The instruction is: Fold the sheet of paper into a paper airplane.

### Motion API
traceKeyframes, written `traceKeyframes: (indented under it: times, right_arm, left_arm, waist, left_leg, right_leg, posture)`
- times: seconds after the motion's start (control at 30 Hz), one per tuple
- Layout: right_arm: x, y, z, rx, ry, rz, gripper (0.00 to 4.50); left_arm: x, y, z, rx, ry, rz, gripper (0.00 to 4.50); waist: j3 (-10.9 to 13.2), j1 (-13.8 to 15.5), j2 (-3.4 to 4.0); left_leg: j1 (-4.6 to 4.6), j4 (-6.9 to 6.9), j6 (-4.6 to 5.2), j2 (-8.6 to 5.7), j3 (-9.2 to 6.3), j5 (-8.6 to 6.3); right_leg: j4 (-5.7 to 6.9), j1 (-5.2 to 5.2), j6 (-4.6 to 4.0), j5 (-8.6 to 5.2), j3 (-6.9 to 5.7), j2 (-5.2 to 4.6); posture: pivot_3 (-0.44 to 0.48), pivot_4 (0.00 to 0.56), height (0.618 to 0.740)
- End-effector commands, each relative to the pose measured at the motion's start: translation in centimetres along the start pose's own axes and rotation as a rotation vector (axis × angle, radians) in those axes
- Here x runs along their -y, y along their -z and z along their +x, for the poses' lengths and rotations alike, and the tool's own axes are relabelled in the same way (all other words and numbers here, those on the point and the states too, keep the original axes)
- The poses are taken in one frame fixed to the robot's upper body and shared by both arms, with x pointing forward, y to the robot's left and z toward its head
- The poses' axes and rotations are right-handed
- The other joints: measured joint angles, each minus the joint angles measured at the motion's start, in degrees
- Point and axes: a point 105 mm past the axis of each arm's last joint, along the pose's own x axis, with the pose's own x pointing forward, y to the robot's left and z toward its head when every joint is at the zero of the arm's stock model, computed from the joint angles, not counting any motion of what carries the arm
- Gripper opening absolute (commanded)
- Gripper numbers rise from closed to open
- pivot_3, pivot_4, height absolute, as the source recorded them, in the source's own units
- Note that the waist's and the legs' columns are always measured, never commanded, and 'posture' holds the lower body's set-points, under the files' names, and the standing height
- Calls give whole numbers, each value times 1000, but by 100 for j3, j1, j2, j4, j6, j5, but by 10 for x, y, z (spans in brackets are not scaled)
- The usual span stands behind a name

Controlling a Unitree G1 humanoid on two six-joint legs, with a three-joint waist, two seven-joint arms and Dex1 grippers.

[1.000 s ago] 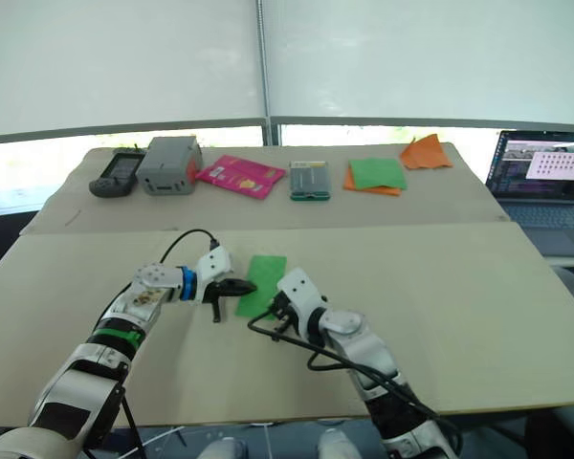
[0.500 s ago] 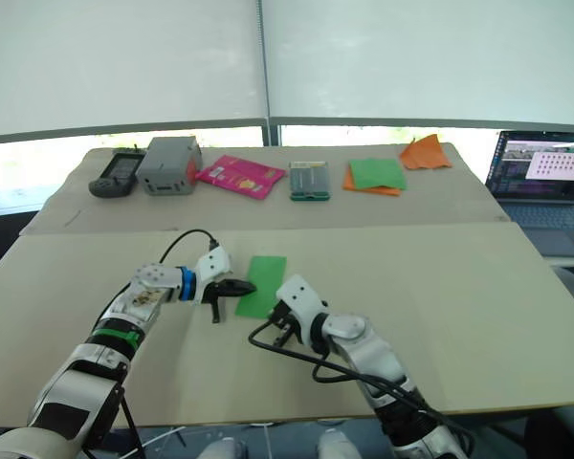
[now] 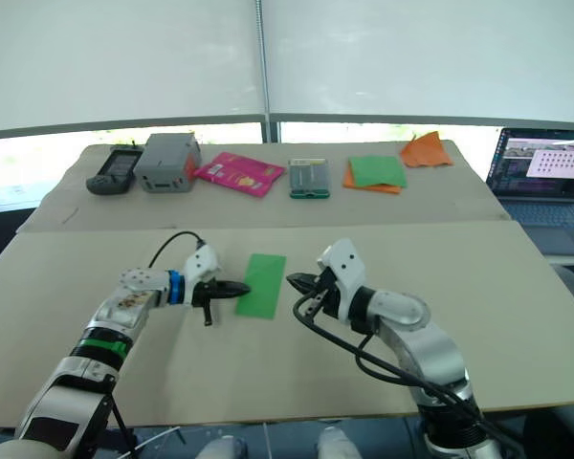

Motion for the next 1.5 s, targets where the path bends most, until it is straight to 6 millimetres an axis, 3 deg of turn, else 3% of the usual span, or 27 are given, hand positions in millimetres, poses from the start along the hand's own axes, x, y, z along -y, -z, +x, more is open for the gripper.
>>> traceKeyframes:
  times: [0.03, 0.23, 0.47, 0.83, 1.13, 1.3, 1.5]
  right_arm:
    - [-4, -7, -2, 20, -4, -28, 17]
    - [-8, -4, -1, 24, 4, -1, 17]
    - [-11, -3, -6, 30, 26, 25, 17]
    - [-8, -5, -18, 51, 79, 65, 17]
    - [0, -16, -32, 84, 114, 72, 17]
    - [2, -26, -23, 111, 112, 60, 17]
    - [8, -34, -1, 94, 111, 32, 17]
  left_arm:
    - [-10, -21, -20, 77, -50, -18, 0]
    - [-12, -16, -35, 68, -81, -56, 0]
    - [-2, -6, -6, 19, -25, -18, 0]
    - [0, -41, 25, 98, 46, 49, 0]
    - [14, -40, 66, 81, 122, 66, 0]
    - [23, -36, 85, 62, 160, 79, 0]
    - [30, -25, 87, 26, 187, 99, 0]
  waist:
    - [2, -1, 1]
    - [2, 20, 2]
    - [3, 124, 0]
    - [5, 144, -3]
    - [7, 146, -6]
    - [7, 143, -6]
    - [7, 119, -5]
  left_leg:
    - [0, 0, 0, 0, 0, 0]
    - [2, 0, 0, 0, 0, 0]
    - [0, 4, 0, 0, 2, 0]
    - [-9, 7, 0, -1, 3, 0]
    - [-10, 8, 0, -1, 2, 0]
    - [-13, 10, 0, -3, 2, 0]
    - [-10, 4, 0, -3, 1, 0]
  right_leg:
    - [0, 0, 0, 0, 0, 0]
    - [-4, 2, -1, 0, 0, -1]
    - [-10, 2, -3, -1, 0, -2]
    - [-11, -1, -2, 1, 0, -2]
    - [-11, -1, -2, 1, 0, -2]
    - [-12, -2, -1, 1, 0, -2]
    - [-9, -3, -1, 1, 0, -1]
  posture:
    - [0, 150, 740]
    - [0, 150, 740]
    - [0, 150, 740]
    - [0, 150, 740]
    - [0, 150, 740]
    - [0, 150, 740]
    - [0, 150, 740]
